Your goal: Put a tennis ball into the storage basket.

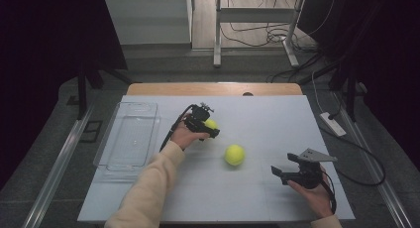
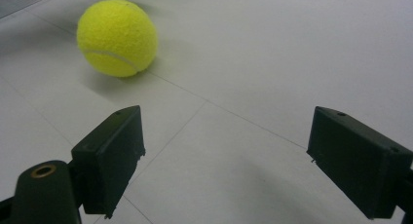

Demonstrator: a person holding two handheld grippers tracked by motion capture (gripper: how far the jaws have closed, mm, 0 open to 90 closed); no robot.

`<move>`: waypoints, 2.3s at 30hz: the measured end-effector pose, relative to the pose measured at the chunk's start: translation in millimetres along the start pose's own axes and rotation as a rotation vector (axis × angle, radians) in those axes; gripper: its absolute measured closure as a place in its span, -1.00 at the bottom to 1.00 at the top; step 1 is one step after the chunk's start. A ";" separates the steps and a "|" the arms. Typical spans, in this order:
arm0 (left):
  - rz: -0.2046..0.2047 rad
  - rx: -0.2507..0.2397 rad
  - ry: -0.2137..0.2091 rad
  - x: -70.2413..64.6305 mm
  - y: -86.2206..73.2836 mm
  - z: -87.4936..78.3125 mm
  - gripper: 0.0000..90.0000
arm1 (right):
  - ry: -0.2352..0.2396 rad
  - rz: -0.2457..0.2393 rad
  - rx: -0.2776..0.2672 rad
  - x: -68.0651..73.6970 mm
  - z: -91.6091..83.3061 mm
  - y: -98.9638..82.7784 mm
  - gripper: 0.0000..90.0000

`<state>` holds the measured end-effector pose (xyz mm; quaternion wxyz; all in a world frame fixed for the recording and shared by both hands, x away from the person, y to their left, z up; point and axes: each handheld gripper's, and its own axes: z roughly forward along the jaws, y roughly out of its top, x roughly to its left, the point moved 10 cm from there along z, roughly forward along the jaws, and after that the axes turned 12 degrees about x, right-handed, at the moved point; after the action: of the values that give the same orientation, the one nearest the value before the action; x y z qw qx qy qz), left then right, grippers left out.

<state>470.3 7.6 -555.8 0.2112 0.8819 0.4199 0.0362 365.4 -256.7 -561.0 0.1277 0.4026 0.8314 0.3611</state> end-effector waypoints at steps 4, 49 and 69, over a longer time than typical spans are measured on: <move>0.010 -0.013 0.004 -2.2 0.8 -5.9 -0.41 | -0.001 0.000 0.000 0.0 0.0 0.0 -0.70; -0.020 -0.143 0.059 10.9 9.9 -68.7 -0.41 | -0.002 -0.002 0.002 0.4 0.7 0.1 -0.70; -0.038 -0.173 0.078 18.6 10.2 -88.2 -0.41 | -0.004 0.000 0.000 -0.1 0.5 0.2 -0.70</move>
<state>468.4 46.1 -473.7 0.2707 0.8502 0.4397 0.1028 365.9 -256.4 -561.2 0.1292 0.4032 0.8312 0.3602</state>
